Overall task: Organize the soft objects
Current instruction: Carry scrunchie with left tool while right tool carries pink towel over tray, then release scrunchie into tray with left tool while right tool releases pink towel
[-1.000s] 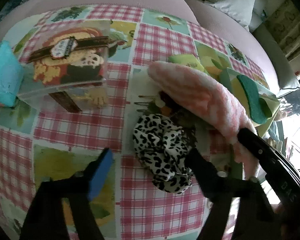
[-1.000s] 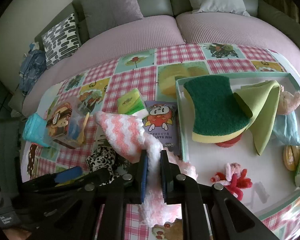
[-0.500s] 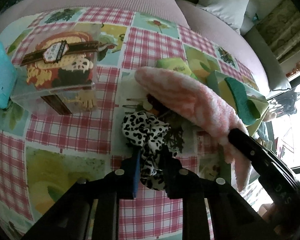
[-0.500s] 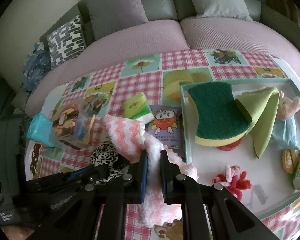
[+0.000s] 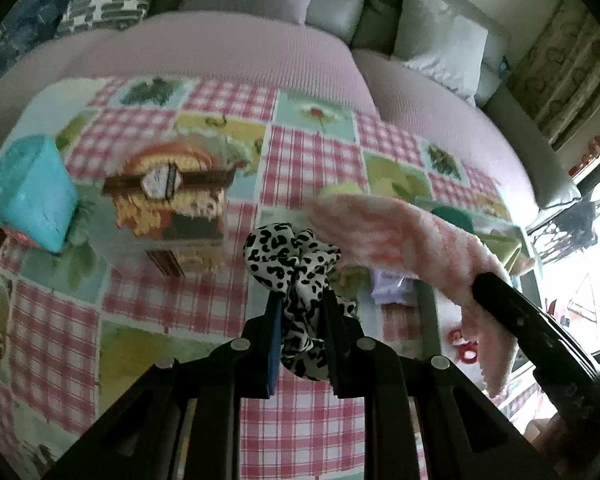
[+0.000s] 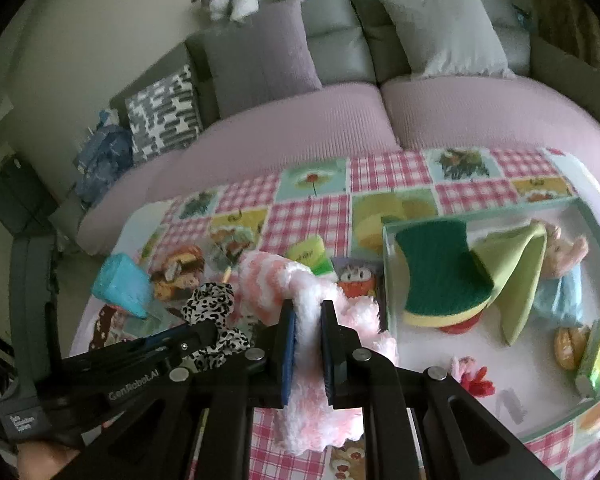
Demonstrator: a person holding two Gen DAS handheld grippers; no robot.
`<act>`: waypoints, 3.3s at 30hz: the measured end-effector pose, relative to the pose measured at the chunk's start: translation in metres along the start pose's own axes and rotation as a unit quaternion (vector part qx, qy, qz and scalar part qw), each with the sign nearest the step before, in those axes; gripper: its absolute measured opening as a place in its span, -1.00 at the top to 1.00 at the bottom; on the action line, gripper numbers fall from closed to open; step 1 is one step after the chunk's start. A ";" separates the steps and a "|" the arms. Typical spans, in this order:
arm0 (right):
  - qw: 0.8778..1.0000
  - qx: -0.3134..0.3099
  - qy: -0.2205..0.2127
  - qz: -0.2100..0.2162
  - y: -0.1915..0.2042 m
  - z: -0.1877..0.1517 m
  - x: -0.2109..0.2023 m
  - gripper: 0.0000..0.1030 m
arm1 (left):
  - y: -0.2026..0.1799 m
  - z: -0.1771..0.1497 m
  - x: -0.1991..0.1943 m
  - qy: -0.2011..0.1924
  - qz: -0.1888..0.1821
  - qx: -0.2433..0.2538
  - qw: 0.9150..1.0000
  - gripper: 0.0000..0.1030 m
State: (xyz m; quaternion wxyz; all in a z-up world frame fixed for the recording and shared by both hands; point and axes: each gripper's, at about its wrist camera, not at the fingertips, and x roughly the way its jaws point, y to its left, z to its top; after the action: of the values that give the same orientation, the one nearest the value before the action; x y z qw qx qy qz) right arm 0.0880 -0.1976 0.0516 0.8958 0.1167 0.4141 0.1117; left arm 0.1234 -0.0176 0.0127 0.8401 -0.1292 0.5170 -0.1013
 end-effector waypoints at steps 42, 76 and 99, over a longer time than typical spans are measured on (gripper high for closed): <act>0.946 0.193 -0.159 -0.205 -0.171 -0.008 -0.133 0.76 | -0.189 -0.028 0.021 -0.017 -0.068 0.189 0.980 0.62; 0.954 0.182 -0.037 -0.236 -0.194 -0.014 -0.059 0.35 | -0.193 -0.025 0.055 0.029 -0.049 0.181 0.982 0.00; 0.969 0.103 0.012 -0.222 -0.142 -0.018 -0.041 -0.51 | -0.110 0.001 0.038 0.001 0.086 0.102 0.991 -0.57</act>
State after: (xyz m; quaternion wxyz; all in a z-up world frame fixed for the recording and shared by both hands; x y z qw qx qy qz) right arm 0.0627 -0.3423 0.0266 0.8763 0.1123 0.4495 -0.1322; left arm 0.1369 -0.1338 0.0162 0.8541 0.0018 0.5138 -0.0812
